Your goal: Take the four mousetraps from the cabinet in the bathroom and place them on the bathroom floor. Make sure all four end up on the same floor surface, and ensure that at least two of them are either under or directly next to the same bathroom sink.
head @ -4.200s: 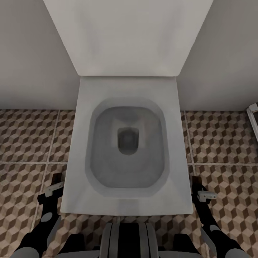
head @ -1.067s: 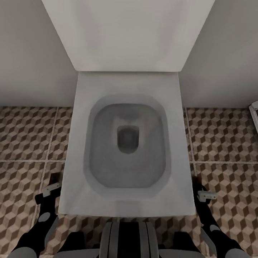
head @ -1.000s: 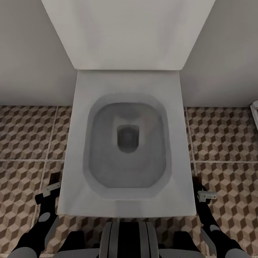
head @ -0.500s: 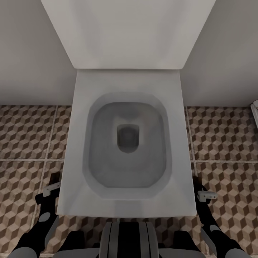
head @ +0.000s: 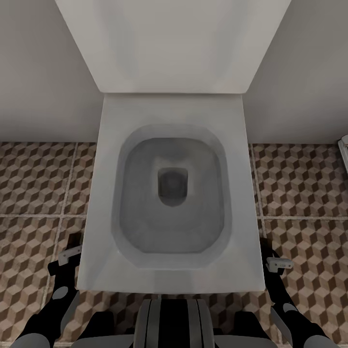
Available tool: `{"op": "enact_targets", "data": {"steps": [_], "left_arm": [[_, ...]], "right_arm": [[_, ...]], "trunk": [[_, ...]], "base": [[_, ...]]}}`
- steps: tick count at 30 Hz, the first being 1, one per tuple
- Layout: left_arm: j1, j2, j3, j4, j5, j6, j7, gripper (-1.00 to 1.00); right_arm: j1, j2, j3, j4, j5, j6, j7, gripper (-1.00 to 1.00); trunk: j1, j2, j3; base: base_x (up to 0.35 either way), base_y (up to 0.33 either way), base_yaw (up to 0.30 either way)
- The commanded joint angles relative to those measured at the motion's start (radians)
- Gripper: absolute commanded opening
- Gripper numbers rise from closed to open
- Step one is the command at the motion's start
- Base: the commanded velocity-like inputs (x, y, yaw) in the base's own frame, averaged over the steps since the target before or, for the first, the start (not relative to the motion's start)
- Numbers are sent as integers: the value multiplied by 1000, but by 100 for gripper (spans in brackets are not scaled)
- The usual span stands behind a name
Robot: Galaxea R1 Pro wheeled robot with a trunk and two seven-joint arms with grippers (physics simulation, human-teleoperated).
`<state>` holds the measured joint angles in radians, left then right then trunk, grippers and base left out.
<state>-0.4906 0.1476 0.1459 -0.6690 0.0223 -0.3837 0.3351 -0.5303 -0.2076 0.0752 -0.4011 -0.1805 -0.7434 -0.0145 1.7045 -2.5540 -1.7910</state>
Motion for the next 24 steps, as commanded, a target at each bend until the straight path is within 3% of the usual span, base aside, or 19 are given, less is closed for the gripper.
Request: {"op": "enact_targets", "data": {"steps": [1,16,24], "left_arm": [[0,0,-1,1,2,-3,2,-100],[0,6,1,2,2,-3,2,-100],[0,13,3,2,2,-3,2,-100]], "right_arm": [[0,-1,8,1,-11,-4,2,-100],[0,-5,7,1,-12,-3,2,-100],[0,-25,6,1,-12,-5,2,-100]], "trunk": [[0,0,0],[0,0,0],[0,0,0]], "base": [[0,0,0],[0,0,0],[0,0,0]]}}
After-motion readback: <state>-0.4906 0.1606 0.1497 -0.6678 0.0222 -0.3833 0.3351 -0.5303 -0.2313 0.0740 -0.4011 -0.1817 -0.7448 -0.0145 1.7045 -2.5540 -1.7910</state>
